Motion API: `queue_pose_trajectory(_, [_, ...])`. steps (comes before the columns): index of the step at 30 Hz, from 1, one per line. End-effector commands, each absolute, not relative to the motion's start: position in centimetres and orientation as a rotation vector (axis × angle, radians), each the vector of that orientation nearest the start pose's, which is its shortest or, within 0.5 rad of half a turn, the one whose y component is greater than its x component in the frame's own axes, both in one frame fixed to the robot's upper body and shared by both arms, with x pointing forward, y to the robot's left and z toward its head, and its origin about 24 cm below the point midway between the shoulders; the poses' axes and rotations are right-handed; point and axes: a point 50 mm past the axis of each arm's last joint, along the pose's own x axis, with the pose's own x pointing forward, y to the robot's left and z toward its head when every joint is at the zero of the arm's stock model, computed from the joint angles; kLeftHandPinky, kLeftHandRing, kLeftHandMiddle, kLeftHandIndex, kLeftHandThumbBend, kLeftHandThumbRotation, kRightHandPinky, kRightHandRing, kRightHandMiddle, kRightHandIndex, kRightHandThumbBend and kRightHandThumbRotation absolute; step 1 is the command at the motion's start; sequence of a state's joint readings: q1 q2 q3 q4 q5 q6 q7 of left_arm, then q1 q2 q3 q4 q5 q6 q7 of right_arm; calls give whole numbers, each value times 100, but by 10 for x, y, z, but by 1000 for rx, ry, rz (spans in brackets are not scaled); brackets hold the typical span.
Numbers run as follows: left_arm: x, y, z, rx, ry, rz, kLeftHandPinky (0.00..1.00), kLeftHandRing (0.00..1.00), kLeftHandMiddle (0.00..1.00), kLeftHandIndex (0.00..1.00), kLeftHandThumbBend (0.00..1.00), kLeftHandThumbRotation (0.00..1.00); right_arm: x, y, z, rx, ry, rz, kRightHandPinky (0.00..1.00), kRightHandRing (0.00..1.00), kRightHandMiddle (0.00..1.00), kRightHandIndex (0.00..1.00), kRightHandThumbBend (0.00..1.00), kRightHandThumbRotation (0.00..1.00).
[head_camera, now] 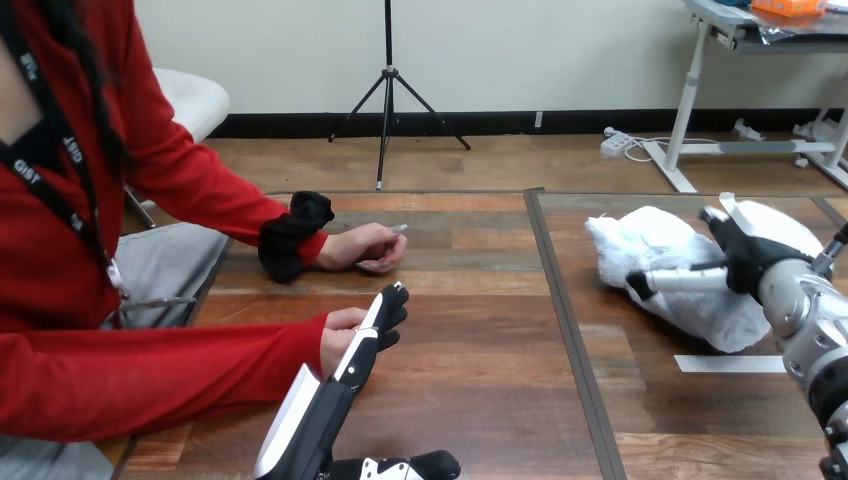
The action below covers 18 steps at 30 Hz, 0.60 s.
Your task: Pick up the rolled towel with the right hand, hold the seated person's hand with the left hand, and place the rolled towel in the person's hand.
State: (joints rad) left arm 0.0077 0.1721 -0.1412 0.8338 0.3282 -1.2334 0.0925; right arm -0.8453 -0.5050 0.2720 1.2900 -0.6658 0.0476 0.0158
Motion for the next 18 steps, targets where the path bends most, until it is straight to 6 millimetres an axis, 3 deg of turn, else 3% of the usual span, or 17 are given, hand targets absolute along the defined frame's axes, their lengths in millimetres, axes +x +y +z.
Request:
queue_pose_trajectory(1, [194, 141, -8, 267, -506, -340, 90, 95, 98, 100, 100, 66, 390, -261, 99, -1332, 474, -46, 88, 96, 96, 98, 100, 66])
queue_pose_trajectory(18, [184, 148, -5, 255, -527, -323, 88, 95, 98, 100, 100, 66, 376, -266, 71, -1342, 580, -21, 86, 97, 96, 98, 100, 67])
